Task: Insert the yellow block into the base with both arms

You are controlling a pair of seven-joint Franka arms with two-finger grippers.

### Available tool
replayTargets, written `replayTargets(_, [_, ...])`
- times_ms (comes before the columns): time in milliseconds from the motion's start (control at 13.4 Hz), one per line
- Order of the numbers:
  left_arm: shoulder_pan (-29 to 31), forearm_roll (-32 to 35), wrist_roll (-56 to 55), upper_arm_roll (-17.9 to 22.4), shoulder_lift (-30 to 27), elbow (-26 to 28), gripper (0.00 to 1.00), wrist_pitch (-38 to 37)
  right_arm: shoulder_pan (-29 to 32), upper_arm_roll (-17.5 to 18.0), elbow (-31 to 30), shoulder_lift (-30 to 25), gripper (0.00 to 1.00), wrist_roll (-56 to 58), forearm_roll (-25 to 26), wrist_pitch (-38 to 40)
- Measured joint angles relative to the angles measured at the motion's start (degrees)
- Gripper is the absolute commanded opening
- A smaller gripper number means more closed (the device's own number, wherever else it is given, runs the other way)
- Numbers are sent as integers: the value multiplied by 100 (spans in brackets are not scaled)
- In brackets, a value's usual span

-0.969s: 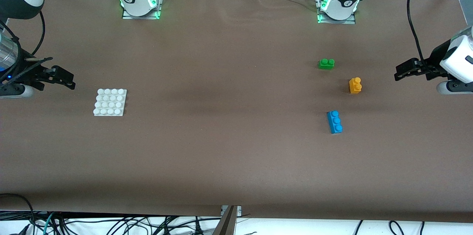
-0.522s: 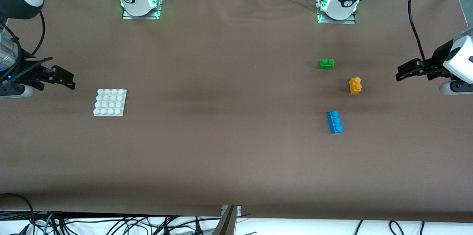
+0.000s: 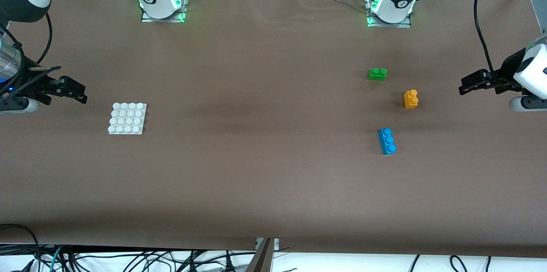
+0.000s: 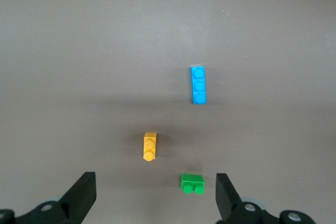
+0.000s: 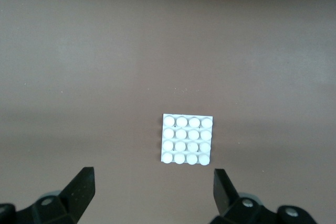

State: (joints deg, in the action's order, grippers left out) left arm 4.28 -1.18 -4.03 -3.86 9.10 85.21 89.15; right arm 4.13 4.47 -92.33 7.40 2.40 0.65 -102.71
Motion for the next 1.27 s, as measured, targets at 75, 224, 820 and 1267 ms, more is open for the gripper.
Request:
replayTargets(75, [9,0,0,1,35,0,100,0,0,0,0,0,100,0,0,0])
replayTargets(224, [12,0,0,2,63,0,100,0,0,0,0,0,100,0,0,0])
replayTargets(820, [13,0,0,2,69,0,100,0,0,0,0,0,100,0,0,0])
replayTargets(1267, [15,0,0,2,86,0,100,-5,0,0,0,0,100,0,0,0])
